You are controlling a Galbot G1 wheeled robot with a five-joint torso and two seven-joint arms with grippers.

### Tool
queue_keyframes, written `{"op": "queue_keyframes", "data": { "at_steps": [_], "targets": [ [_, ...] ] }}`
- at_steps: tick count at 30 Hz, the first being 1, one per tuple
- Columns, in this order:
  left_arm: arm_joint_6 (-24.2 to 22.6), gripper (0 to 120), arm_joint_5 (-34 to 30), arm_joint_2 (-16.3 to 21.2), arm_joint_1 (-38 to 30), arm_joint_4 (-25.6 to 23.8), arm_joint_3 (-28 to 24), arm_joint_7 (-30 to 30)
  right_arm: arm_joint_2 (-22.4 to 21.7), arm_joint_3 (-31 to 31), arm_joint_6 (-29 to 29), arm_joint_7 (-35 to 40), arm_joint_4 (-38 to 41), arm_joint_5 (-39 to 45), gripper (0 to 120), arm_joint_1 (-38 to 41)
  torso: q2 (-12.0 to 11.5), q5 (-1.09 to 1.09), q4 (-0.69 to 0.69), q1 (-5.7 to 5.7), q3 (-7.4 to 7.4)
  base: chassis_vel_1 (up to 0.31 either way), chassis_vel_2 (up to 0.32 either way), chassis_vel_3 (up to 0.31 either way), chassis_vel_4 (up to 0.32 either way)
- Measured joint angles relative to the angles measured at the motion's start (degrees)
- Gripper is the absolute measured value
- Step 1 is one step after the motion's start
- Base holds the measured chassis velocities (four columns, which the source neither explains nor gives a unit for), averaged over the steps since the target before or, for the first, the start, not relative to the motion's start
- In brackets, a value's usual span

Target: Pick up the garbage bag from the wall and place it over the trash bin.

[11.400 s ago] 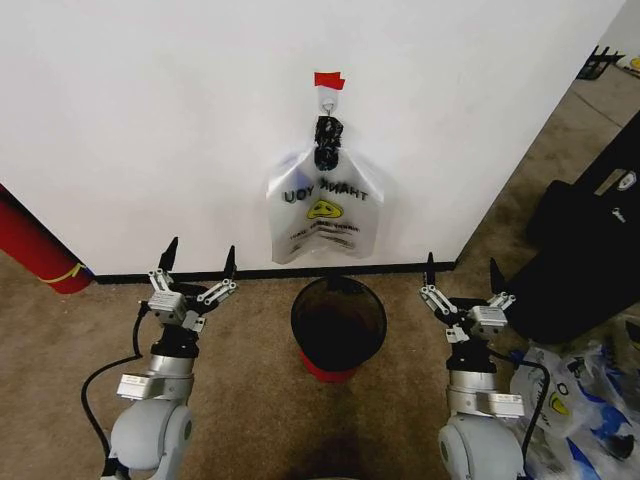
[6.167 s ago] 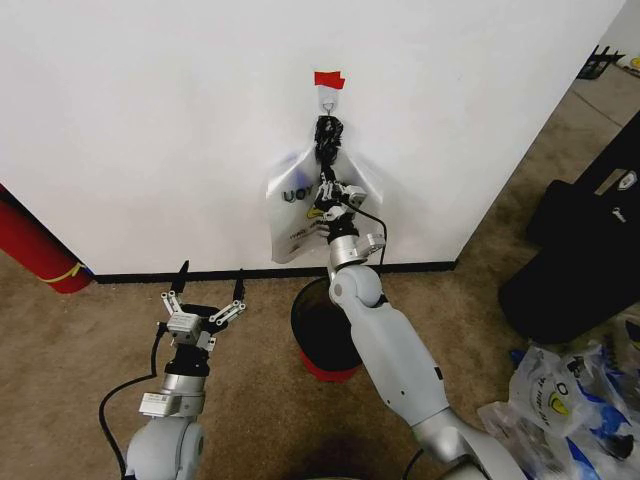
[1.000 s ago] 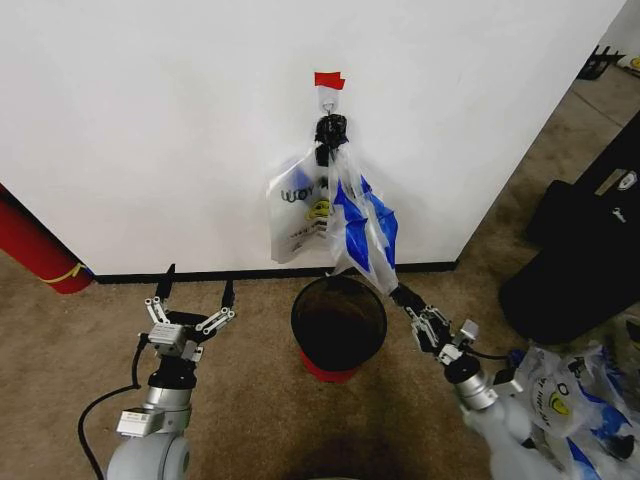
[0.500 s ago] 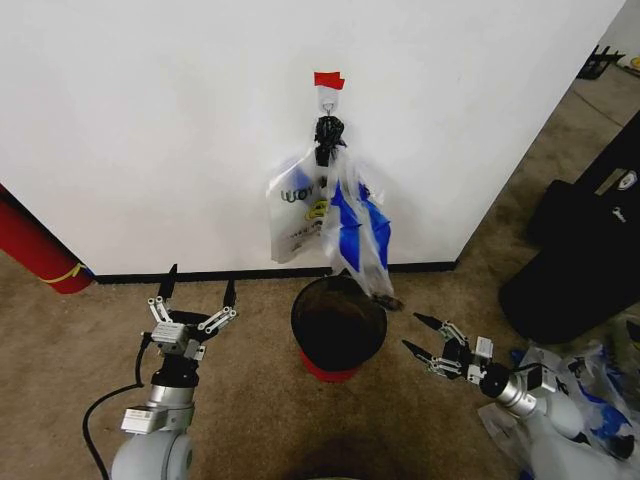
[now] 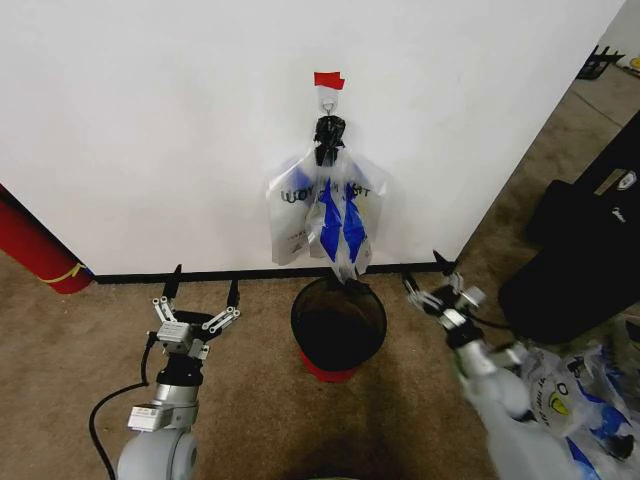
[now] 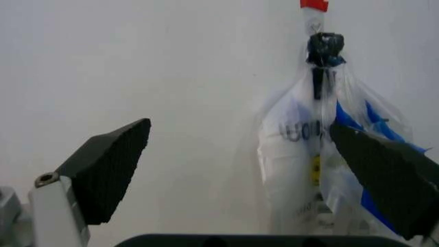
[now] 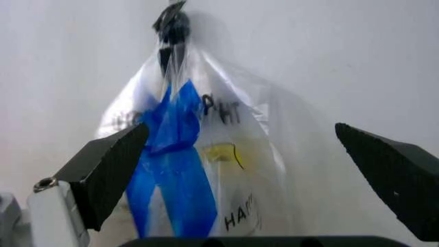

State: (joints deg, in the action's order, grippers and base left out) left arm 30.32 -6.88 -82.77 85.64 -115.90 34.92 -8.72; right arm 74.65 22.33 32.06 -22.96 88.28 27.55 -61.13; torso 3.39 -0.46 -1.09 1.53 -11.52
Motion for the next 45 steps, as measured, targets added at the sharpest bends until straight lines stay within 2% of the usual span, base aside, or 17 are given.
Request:
{"op": "queue_keyframes", "data": {
  "at_steps": [5,16,20,22,30,33,34,40,41,43,45],
  "targets": [
    [-0.09,100,-0.14,0.40,-0.70,0.77,0.34,0.02,2.60,-5.27,1.40,2.69,-6.01,-8.16,100,6.40,0.00,-0.02,0.00,0.00,0.00,0.000,0.000,0.000,0.000],
    [-0.19,100,-0.55,0.65,-1.25,1.25,0.80,0.09,3.22,-6.40,-1.82,-0.76,-11.86,-7.60,98,12.43,0.00,-0.01,-0.01,0.00,0.00,0.000,0.000,0.000,0.000],
    [-0.17,100,-0.55,0.21,-1.48,1.72,0.78,0.13,3.05,-6.55,-3.96,-2.88,-14.27,-5.42,80,14.47,0.00,-0.01,-0.02,0.00,0.00,0.000,0.000,0.000,0.000],
    [-0.17,100,-0.54,0.16,-1.51,1.76,0.76,0.13,3.05,-6.54,-4.05,-3.18,-14.53,-5.30,77,14.65,0.00,0.00,-0.02,0.00,0.00,0.000,0.000,0.000,0.000],
    [-0.15,100,0.02,-0.70,-1.61,1.76,0.50,0.16,2.42,-6.20,-5.06,-8.30,-16.70,-4.29,45,15.37,0.00,0.00,-0.02,0.00,0.00,0.000,0.000,0.000,0.000],
    [-0.15,100,0.10,-0.82,-1.50,1.56,0.48,0.16,2.17,-6.07,-5.15,-8.63,-16.59,-3.59,33,15.13,0.00,0.00,-0.01,0.00,0.00,0.000,0.000,0.000,0.000],
    [-0.15,100,0.10,-0.82,-1.50,1.56,0.48,0.16,2.17,-6.07,-5.15,-8.63,-16.59,-3.59,33,15.13,0.00,0.00,-0.01,0.00,0.00,0.000,0.000,0.000,0.000],
    [-0.16,100,0.15,-0.82,-1.38,1.16,0.55,0.17,1.22,-5.69,-5.28,-8.46,-14.02,-1.26,8,13.78,0.00,0.00,-0.01,-0.01,0.00,0.000,0.000,0.000,0.000],
    [-0.16,100,0.15,-0.82,-1.38,1.16,0.55,0.17,1.22,-5.69,-5.28,-8.46,-14.02,-1.26,8,13.78,0.00,0.00,-0.01,-0.01,0.00,0.000,0.000,0.000,0.000],
    [-0.19,100,0.16,-0.79,-1.41,1.11,0.43,0.19,0.91,-5.52,-5.36,-7.86,-12.62,0.35,0,13.09,0.00,0.01,-0.01,-0.01,0.00,0.000,0.000,0.000,0.000],
    [-0.41,100,-0.06,-0.46,-1.63,1.08,-0.05,0.31,0.57,-5.13,-5.60,-6.60,-10.19,2.63,0,11.92,0.00,0.01,-0.01,-0.01,0.00,0.000,0.000,0.000,0.000]
  ]
}}
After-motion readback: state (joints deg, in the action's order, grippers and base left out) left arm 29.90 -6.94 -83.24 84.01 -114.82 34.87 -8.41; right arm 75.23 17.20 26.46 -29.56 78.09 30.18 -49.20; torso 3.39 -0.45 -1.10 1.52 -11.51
